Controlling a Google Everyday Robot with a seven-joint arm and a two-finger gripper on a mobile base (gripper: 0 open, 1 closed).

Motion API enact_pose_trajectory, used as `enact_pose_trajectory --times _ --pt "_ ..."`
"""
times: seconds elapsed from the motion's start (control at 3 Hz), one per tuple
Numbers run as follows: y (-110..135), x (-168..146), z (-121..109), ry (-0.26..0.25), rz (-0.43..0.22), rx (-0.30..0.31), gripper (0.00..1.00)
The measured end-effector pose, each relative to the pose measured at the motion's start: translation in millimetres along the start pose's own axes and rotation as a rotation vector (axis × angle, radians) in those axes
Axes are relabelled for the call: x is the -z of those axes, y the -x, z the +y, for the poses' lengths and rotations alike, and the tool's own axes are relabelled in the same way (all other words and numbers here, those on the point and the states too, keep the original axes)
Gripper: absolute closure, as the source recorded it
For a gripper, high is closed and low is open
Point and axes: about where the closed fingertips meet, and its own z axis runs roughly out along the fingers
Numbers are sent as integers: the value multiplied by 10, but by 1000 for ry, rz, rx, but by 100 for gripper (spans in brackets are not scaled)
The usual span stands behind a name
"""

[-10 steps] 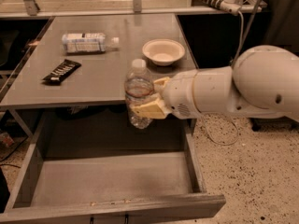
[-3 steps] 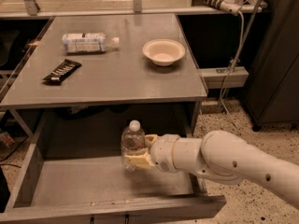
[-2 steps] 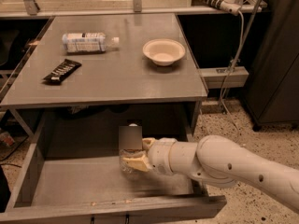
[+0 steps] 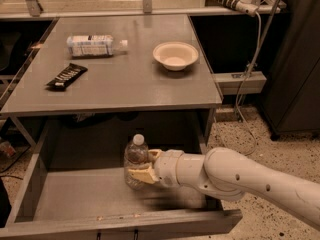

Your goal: Place water bottle into top drawer

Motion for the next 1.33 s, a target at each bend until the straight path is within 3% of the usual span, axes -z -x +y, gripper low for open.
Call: enact_pose_trajectory --times 0.33,1.33 --pt "-34 -37 -10 -1 0 -24 100" --pt "-34 -37 -9 -1 0 -24 34"
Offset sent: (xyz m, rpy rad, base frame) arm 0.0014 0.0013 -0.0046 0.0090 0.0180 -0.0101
